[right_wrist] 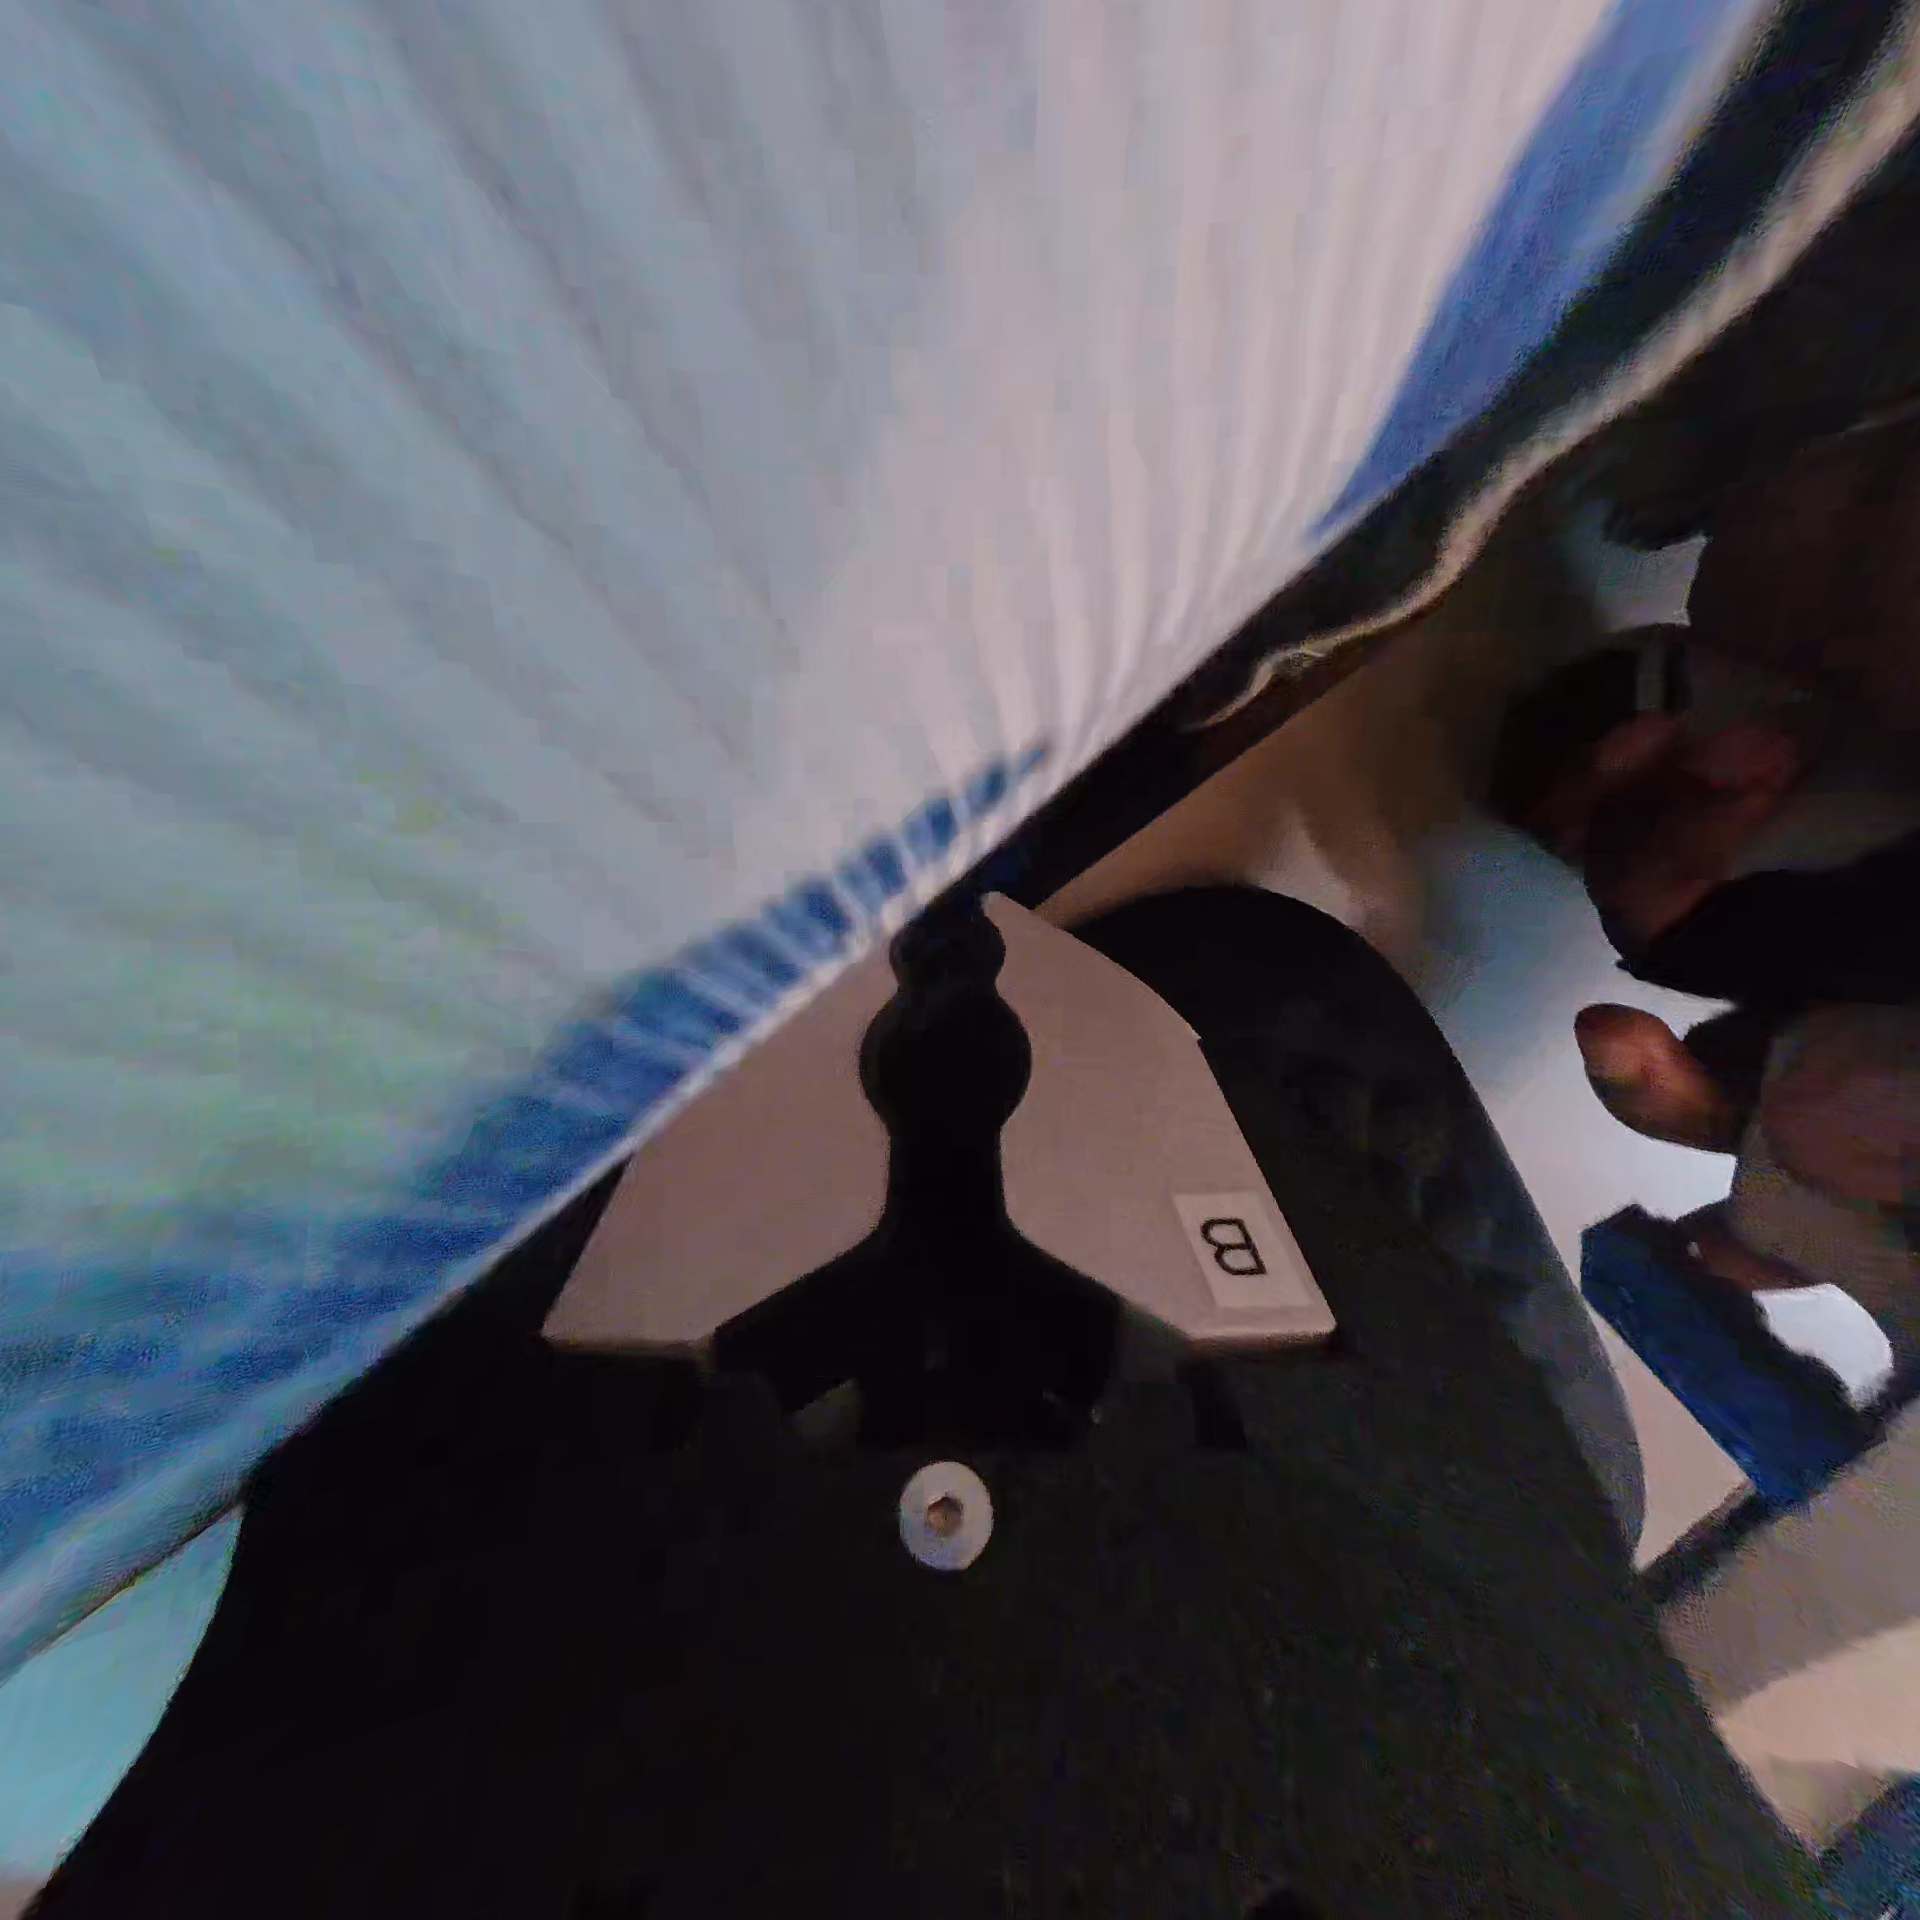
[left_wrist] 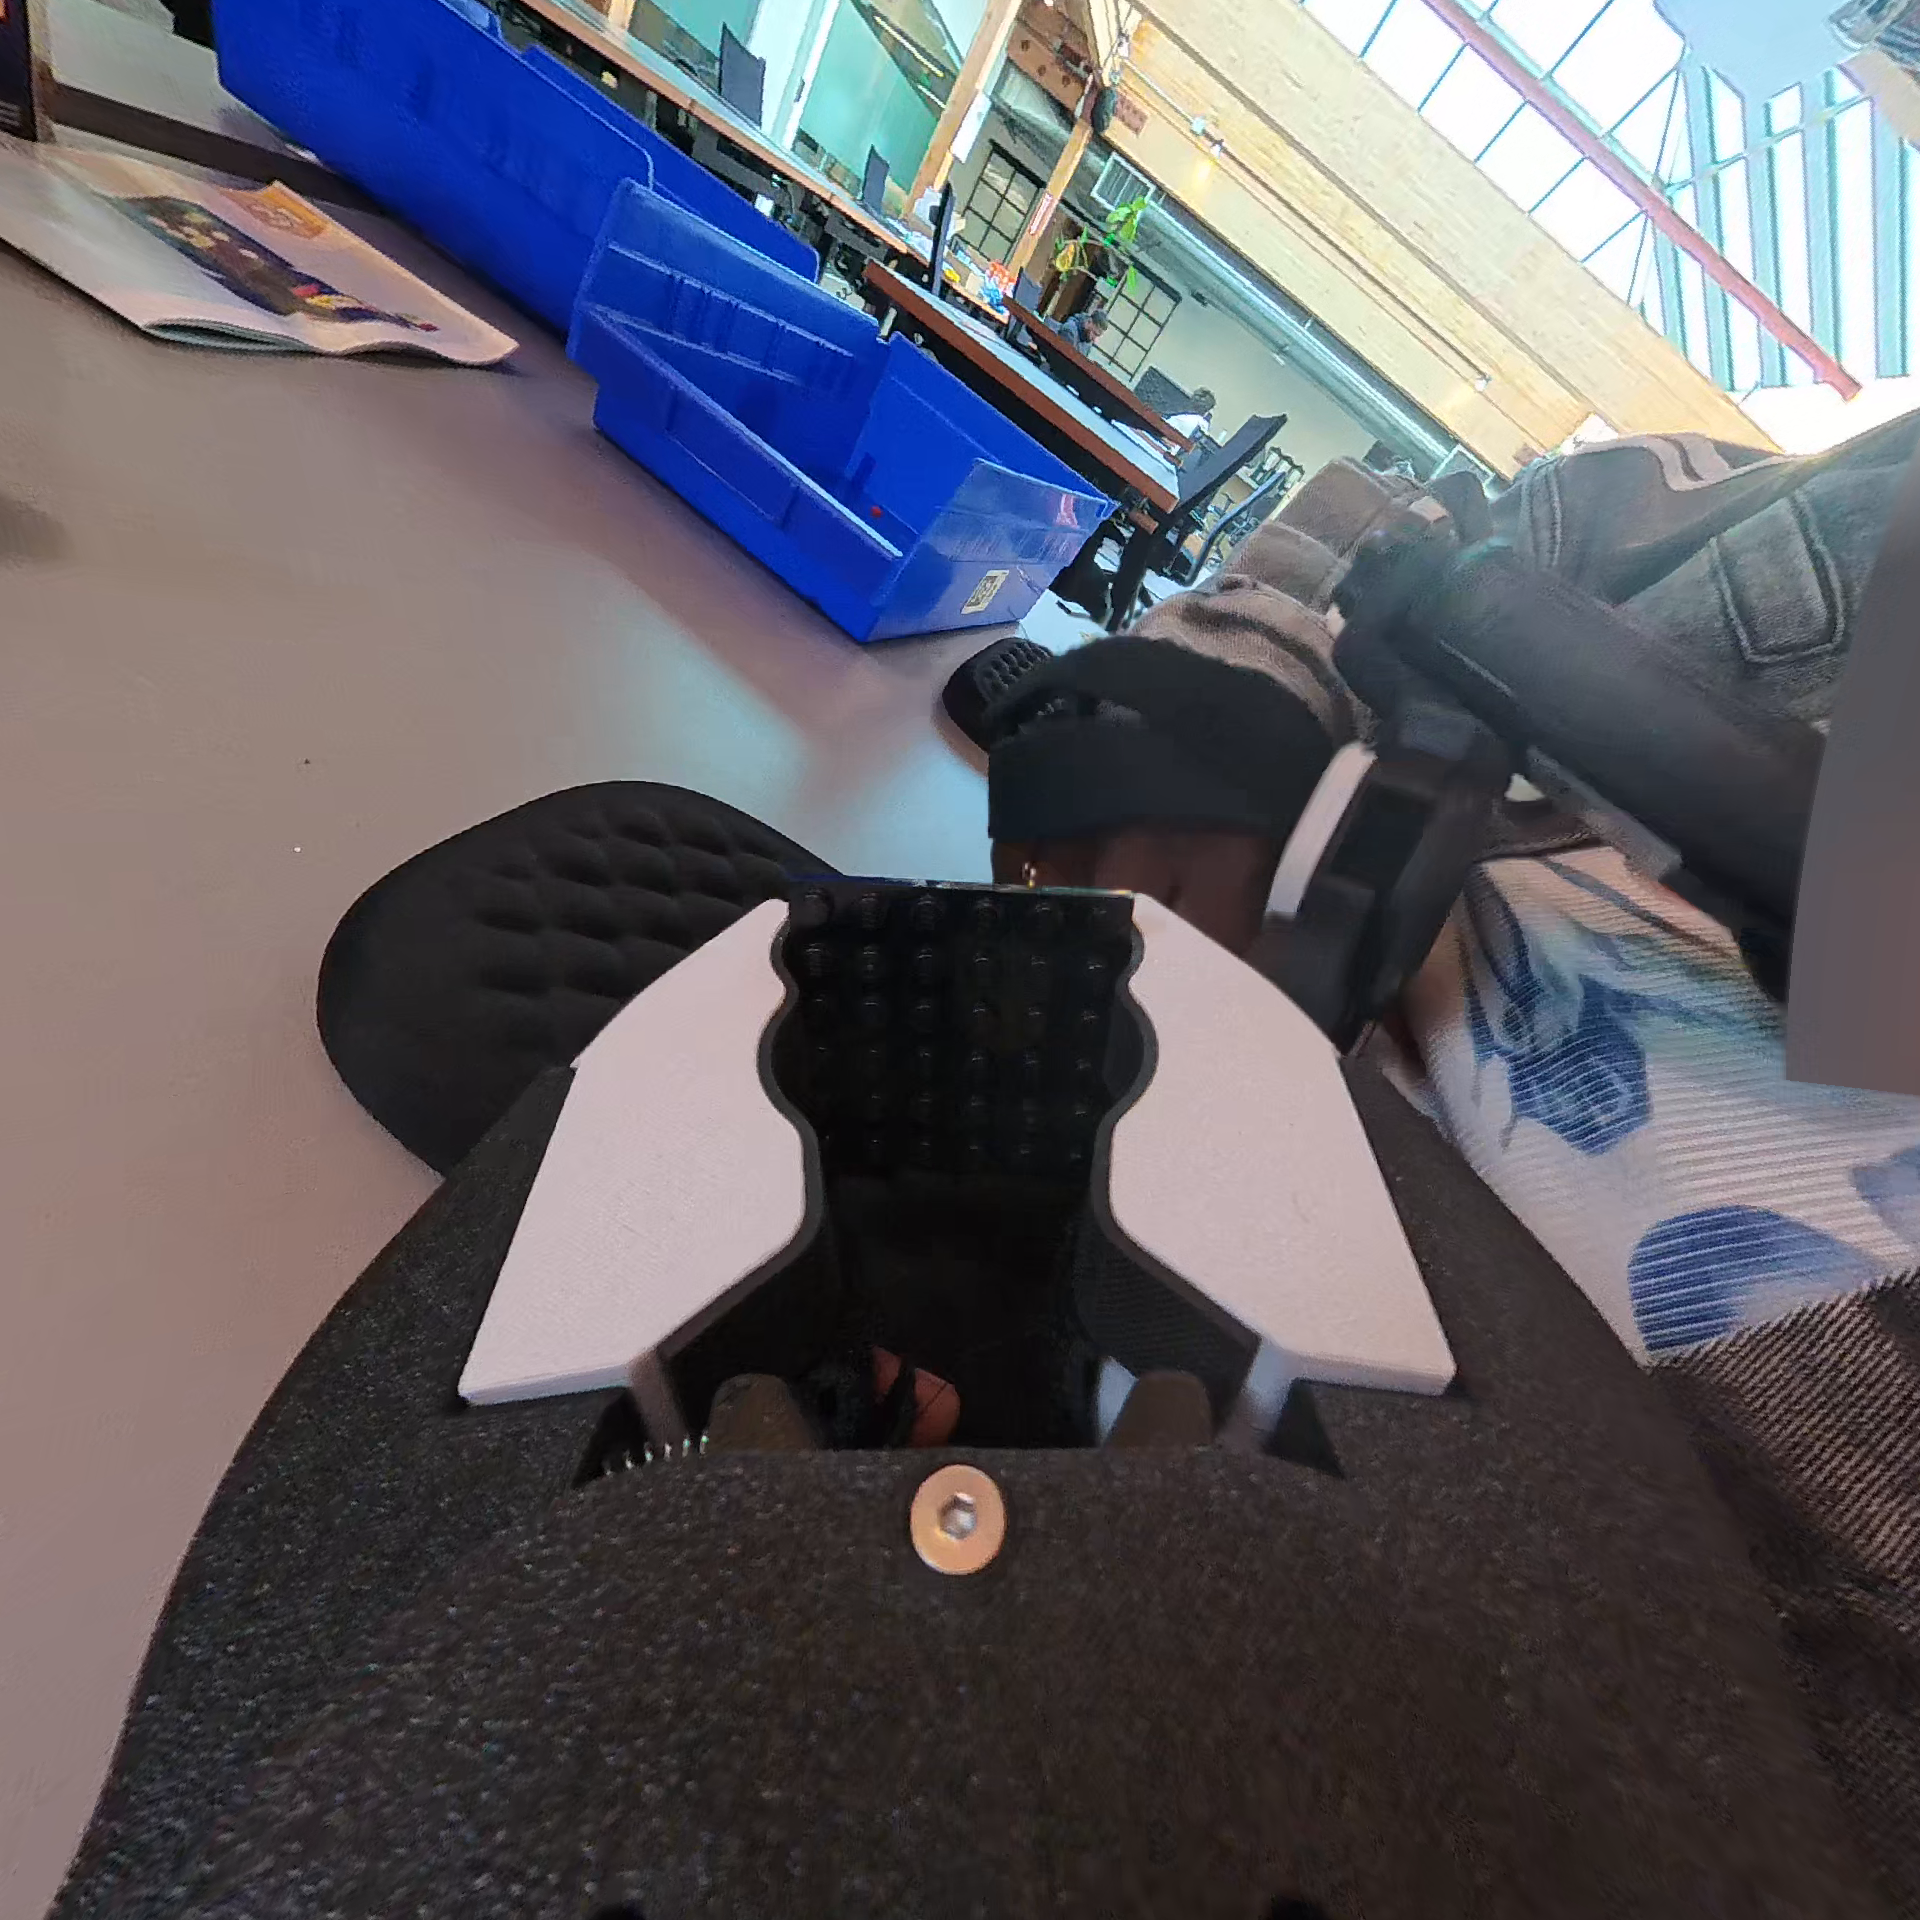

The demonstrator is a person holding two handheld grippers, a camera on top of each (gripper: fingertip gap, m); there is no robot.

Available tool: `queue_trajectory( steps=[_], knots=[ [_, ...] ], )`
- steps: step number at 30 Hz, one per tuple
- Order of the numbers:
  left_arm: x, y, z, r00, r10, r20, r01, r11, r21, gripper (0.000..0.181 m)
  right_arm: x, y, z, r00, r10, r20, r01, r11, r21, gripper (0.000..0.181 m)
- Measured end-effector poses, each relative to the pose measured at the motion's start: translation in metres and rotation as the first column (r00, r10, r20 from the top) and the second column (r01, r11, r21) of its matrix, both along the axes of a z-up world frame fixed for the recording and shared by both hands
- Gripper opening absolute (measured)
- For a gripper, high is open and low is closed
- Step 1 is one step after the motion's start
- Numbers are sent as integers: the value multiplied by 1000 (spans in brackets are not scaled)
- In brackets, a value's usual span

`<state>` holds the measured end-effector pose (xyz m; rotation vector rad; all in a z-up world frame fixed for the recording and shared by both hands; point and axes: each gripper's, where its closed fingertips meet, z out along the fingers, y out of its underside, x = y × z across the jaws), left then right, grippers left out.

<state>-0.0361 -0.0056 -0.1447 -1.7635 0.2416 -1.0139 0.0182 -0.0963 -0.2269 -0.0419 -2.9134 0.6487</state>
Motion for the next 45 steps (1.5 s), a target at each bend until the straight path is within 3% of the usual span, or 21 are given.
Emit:
queue_trajectory(
  steps=[8, 12, 15, 19, 25, 31, 35, 38, 43, 45],
  knots=[
    [-17, -5, 6, 998, 44, -53, -41, 998, 55, 54, -8, 16, 34, 981, -190, -31, 178, 956, -234, 7],
    [-29, -6, 17, 991, 108, -75, -95, 984, 154, 54, -29, 41, 68, 944, -317, -91, 266, 895, -359, 6],
    [-31, -8, 21, 985, 145, -93, -120, 964, 236, 54, -53, 73, 109, 895, -420, -152, 313, 833, -457, 6],
    [-30, -6, 24, 974, 175, -141, -127, 947, 294, 55, -98, 100, 169, 846, -467, -258, 266, 789, -554, 6],
    [-30, -1, 22, 952, 237, -193, -167, 933, 318, 54, -211, 97, 212, 860, -422, -287, 221, 814, -537, 6],
    [-35, 8, 23, 940, 246, -238, -159, 930, 332, 55, -347, 75, 191, 864, -473, -172, 354, 813, -462, 6],
    [-41, 10, 34, 951, 242, -192, -170, 929, 329, 55, -399, 70, 158, 818, -571, -73, 499, 766, -405, 9],
    [-44, 7, 43, 947, 272, -172, -199, 916, 348, 55, -415, 74, 142, 782, -620, -68, 558, 744, -368, 38],
    [-37, -8, 54, 911, 350, -216, -234, 873, 428, 56, -408, 79, 160, 728, -685, -38, 595, 658, -462, 43],
    [-33, -16, 58, 895, 387, -224, -260, 858, 444, 55, -406, 90, 165, 665, -742, -81, 631, 617, -471, 43]
  ],
)
